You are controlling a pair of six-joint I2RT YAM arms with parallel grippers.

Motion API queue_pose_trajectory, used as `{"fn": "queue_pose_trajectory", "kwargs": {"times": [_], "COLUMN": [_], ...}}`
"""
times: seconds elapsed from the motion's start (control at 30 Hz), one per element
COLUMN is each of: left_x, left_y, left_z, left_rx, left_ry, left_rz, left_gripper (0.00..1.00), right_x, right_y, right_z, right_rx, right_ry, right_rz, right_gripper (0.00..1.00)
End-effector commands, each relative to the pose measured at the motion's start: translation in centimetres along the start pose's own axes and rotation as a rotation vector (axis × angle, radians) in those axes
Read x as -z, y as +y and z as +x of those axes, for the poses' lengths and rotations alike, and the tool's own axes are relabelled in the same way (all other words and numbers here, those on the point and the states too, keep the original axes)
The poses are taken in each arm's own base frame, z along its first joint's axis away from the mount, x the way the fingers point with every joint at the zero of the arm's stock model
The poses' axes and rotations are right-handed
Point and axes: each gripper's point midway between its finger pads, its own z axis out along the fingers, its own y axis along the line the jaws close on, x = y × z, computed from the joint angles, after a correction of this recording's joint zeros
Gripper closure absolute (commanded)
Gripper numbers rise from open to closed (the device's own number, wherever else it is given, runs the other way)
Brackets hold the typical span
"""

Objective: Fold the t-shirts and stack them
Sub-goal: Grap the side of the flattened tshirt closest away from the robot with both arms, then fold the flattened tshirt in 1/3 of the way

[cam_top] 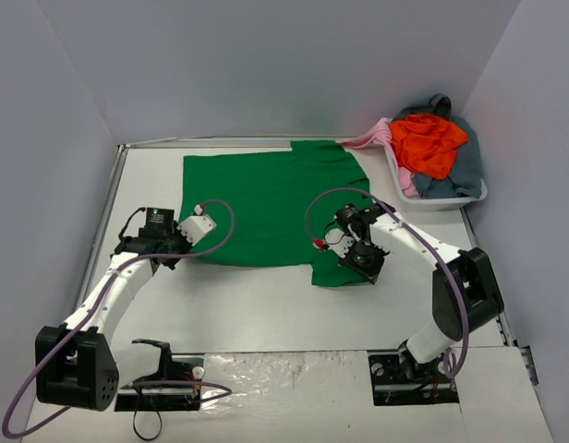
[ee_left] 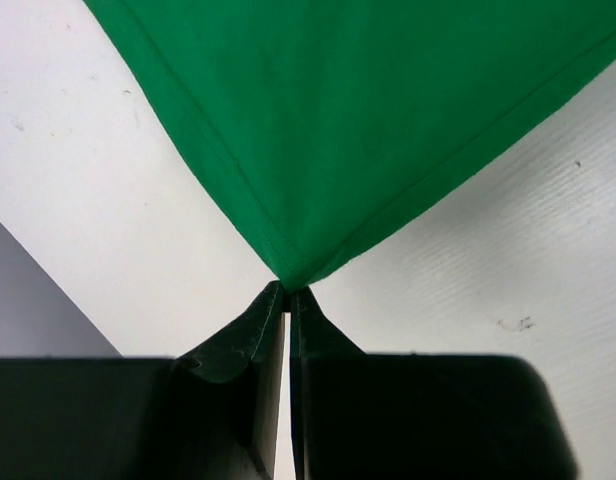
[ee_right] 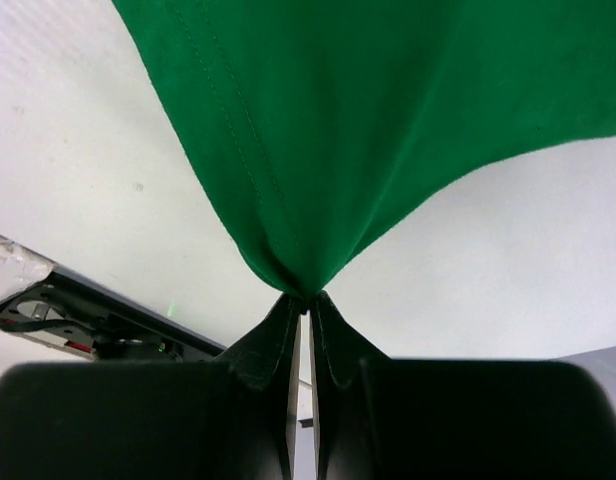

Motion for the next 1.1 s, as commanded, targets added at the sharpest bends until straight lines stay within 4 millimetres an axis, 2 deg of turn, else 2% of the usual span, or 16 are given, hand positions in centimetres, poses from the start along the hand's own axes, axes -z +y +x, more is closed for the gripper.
{"fn": "queue_pose_trajectory", "kwargs": {"times": [0.0,0.17,0.37,0.63,0.83,1.03,1.07], "left_x": [1.0,1.0,0.8,0.2,-0.2,-0.6,-0.7], "left_y": [-1.0,-1.9,-1.7,-0.7,0.8,2.0,2.3], "left_z": [1.0,1.9,2.0,1.2,0.1,-0.8,-1.1], "left_rx": [-0.041,-0.064,-0.082,-0.064,-0.037,-0.023,-0.023], "left_ry": [0.023,0.044,0.059,0.057,0.047,0.051,0.051], "left_rz": [0.037,0.07,0.074,0.056,0.013,-0.009,-0.013], "left_gripper": [0.98,0.98,0.98,0.97,0.98,0.98,0.98], "right_x": [2.2,3.7,4.7,6.0,6.9,7.8,8.5], "right_y": [1.4,1.7,0.2,-4.1,-6.5,-9.0,-9.6], "right_z": [2.2,2.4,1.6,-1.6,-3.6,-6.4,-7.1], "right_rx": [0.012,0.025,0.02,-0.037,-0.058,-0.073,-0.076], "right_ry": [0.039,0.017,-0.013,-0.09,-0.115,-0.146,-0.167], "right_rz": [-0.023,-0.03,0.011,0.058,0.089,0.125,0.143], "right_gripper": [1.0,1.0,1.0,1.0,1.0,1.0,1.0]}}
